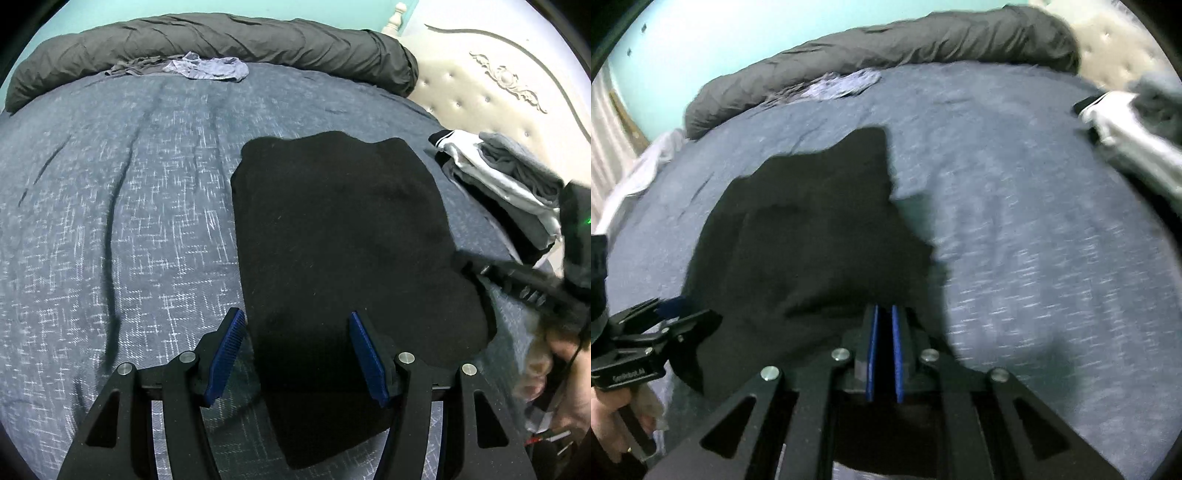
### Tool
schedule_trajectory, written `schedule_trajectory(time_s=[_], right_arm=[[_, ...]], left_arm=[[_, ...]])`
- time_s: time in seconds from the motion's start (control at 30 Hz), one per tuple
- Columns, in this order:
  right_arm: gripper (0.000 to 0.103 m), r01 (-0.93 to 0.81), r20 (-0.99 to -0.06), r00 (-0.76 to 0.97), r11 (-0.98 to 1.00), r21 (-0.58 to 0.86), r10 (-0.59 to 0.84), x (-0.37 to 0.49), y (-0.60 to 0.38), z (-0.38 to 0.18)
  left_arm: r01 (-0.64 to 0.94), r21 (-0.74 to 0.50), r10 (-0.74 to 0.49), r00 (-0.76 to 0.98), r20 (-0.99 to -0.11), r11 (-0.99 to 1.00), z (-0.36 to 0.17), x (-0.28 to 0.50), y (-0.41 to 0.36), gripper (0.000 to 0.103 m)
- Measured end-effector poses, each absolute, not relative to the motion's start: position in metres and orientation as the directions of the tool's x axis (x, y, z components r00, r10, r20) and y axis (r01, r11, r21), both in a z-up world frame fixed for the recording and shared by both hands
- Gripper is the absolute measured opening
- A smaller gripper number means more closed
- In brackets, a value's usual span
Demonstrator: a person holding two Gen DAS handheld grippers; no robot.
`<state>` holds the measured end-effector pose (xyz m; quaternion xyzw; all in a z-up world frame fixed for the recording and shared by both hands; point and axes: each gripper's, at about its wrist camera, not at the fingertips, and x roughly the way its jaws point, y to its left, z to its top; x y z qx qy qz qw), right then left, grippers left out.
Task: Fold clothes
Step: 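Close the right gripper on the edge of the folded black sweater, then grasp the folded black sweater with the left gripper while the right gripper holds it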
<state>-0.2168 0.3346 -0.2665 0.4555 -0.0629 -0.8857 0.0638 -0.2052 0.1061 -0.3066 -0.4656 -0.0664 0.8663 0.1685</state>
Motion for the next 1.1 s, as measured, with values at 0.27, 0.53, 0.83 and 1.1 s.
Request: schedule_trajectory(time_s=[0.27,0.53,0.83,1.1], right_arm=[[0.005,0.163,-0.763,-0.609,-0.976,0.147,-0.217,-0.247,0.309,-0.236],[0.005,0.095,-0.830,-0.537,-0.988,0.118,-0.151,-0.289,0.315,-0.268],[0.005,0.084,-0.770,-0.617,-0.987,0.139,-0.161,-0.273,0.319,-0.244],[0.005,0.123,-0.815,-0.544,-0.979,0.160,-0.201,-0.274,0.305,-0.260]], left_arm=[[-0.225,-0.283,0.361,-0.512,-0.779,-0.932,-0.307,-0.205,0.106,0.063],[-0.220,-0.303,0.374,-0.513,-0.773,-0.927,-0.306,-0.209,0.098,0.063],[-0.206,-0.320,0.380,-0.517,-0.767,-0.925,-0.302,-0.211,0.092,0.063],[-0.210,-0.323,0.386,-0.511,-0.768,-0.923,-0.303,-0.209,0.091,0.063]])
